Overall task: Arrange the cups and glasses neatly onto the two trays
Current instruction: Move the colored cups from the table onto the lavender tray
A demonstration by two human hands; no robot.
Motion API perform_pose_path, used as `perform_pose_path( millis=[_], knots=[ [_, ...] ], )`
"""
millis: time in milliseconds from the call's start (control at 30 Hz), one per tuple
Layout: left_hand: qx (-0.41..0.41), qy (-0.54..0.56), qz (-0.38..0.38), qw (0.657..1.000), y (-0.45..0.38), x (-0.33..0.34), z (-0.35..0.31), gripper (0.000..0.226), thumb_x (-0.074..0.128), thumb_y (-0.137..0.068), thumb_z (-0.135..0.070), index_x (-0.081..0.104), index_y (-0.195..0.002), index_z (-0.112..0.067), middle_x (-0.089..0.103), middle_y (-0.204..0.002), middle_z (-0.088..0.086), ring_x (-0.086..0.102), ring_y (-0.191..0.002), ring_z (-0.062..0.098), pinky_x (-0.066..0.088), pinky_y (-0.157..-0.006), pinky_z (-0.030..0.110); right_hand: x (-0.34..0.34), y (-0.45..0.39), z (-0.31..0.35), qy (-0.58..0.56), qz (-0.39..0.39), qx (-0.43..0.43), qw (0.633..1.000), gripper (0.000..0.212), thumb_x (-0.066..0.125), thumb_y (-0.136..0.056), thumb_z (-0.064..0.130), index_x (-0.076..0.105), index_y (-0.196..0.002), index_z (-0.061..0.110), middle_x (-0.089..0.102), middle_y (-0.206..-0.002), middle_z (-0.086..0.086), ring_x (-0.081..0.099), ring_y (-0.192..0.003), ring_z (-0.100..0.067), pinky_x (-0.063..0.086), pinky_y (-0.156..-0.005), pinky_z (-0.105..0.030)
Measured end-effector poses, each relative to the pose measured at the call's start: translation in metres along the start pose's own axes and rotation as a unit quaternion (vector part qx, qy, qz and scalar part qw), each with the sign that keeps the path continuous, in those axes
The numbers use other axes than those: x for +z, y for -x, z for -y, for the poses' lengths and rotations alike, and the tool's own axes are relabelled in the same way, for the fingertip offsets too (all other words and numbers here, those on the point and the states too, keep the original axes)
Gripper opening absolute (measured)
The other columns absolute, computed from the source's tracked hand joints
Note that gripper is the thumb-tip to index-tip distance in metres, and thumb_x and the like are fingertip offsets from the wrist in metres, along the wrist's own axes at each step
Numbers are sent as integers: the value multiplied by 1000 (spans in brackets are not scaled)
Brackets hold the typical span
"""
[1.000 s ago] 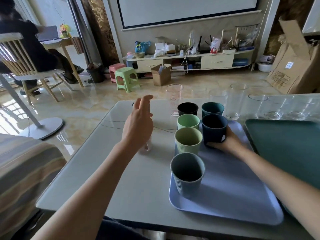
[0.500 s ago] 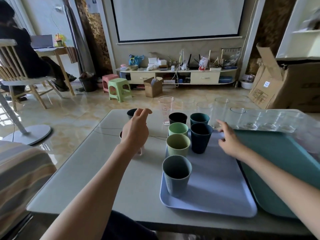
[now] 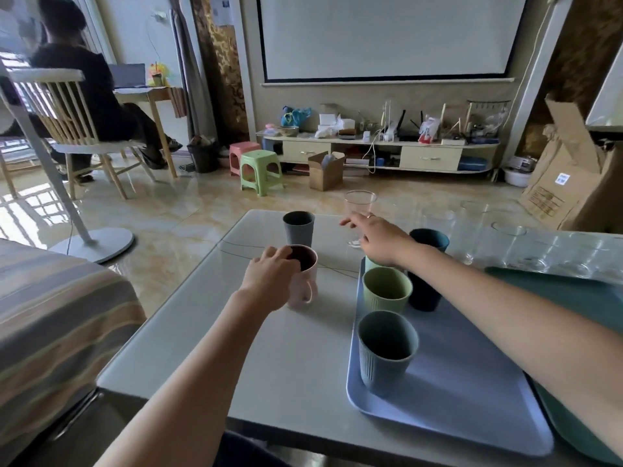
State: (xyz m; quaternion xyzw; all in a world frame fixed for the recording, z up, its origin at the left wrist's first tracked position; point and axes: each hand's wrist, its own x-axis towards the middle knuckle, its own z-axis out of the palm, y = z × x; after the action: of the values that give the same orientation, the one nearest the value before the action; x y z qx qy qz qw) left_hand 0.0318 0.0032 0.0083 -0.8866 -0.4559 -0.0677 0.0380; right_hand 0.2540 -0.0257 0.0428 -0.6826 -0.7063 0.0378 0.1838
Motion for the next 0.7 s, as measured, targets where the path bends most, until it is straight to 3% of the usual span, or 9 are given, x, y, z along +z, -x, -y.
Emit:
perform_pose_path(
  millis=[100,233,367,567,700],
  knots=[
    [19,6,17,1000,-2,6,3,42,54,-87,-12,48,-128,-20,47,-131,1,39,-125,25,38,-90,36,17,-43,15,43,30,-2,999,59,36,-89,-5,37,-137,28,36,-148,-5,47,-124,-27,48,-87,-40],
    [32,47,26,998,-9,7,9,33,54,-89,-16,53,-123,-16,55,-125,3,41,-126,24,38,-95,38,38,-92,29,100,68,6,993,50,43,-95,14,31,-142,29,37,-149,-6,47,-125,-30,45,-93,-41],
    [5,69,45,997,-17,12,13,28,56,-89,-15,58,-117,-18,56,-125,0,41,-124,24,37,-88,40,64,-129,29,149,97,12,984,53,48,-95,21,28,-143,28,36,-149,-5,46,-128,-30,43,-98,-42],
    [-17,65,6,998,-22,19,15,20,59,-86,-10,62,-104,-18,62,-111,-1,45,-115,23,25,-76,36,90,-151,22,197,121,14,973,48,48,-95,24,31,-140,23,41,-144,-6,51,-121,-32,48,-89,-43],
    [-21,76,-16,997,-21,17,17,14,57,-87,-10,62,-98,-18,62,-104,1,48,-111,25,26,-74,34,100,-152,20,163,115,20,980,28,48,-94,16,42,-121,12,49,-125,-14,56,-106,-36,48,-78,-41]
  ],
)
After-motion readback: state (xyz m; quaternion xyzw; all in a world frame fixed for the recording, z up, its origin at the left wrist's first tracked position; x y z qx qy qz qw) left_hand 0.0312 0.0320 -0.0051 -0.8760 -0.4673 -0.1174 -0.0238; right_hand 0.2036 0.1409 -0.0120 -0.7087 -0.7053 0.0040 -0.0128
